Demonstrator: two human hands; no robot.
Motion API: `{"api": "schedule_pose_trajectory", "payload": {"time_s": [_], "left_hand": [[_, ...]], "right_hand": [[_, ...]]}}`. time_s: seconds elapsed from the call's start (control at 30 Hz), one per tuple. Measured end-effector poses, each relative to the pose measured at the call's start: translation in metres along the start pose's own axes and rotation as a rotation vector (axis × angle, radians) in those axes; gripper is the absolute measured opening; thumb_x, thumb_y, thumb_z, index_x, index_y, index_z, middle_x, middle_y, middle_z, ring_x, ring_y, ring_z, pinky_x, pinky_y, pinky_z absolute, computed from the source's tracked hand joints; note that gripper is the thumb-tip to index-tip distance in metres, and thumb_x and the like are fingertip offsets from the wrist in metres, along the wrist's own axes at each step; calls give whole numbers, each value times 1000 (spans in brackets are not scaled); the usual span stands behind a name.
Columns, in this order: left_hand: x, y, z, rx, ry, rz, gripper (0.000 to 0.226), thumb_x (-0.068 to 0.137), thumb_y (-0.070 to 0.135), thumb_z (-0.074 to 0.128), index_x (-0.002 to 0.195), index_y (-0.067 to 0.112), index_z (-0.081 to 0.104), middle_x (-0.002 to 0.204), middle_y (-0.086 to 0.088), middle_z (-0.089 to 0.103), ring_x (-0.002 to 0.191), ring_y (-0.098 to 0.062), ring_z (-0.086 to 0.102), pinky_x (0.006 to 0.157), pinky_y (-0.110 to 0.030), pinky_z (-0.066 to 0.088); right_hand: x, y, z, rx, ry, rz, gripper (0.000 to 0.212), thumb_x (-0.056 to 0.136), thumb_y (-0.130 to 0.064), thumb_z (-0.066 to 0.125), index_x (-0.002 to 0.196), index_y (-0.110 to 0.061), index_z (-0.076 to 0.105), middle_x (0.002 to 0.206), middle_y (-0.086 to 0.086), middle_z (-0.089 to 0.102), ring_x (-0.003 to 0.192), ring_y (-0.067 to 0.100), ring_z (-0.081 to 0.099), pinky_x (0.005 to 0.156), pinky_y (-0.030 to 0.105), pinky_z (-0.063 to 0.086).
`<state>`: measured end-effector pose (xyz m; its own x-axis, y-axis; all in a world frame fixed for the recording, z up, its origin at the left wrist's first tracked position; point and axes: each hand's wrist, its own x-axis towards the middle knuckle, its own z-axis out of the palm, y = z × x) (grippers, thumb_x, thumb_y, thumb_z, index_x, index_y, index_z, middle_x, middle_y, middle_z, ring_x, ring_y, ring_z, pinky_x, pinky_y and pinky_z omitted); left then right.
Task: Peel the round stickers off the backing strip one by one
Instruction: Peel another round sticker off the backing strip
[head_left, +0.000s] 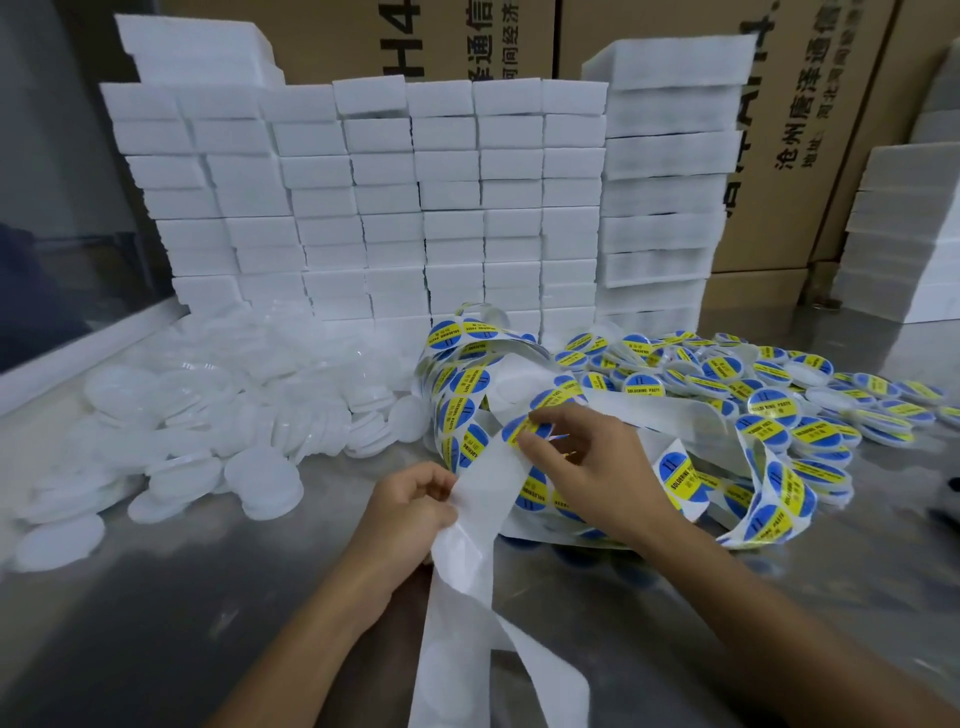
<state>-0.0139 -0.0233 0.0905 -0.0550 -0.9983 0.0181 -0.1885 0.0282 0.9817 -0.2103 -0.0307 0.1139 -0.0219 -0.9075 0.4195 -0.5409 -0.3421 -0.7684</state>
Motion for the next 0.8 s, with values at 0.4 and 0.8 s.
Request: {"api": "schedule_pose_trajectory", "payload": {"time_s": [0.4,0.8], "left_hand": [[-8,7,4,-114,-126,155,29,72,46,67,94,28,74,88,-2,74,77,-14,65,65,-26,47],[-5,6,6,-369,34,126,14,85,6,67,98,6,73,91,-13,76,80,-21,72,65,-27,56]], "right_hand": [[-5,-6,4,487,-250,-30,85,80,24,49,144,-30,40,110,-10,73,79,16,69,67,34,53],[-17,-5,20,-81,63,-455,28,84,-26,77,111,-22,71,128,-2,44,79,9,58,74,28,53]]}}
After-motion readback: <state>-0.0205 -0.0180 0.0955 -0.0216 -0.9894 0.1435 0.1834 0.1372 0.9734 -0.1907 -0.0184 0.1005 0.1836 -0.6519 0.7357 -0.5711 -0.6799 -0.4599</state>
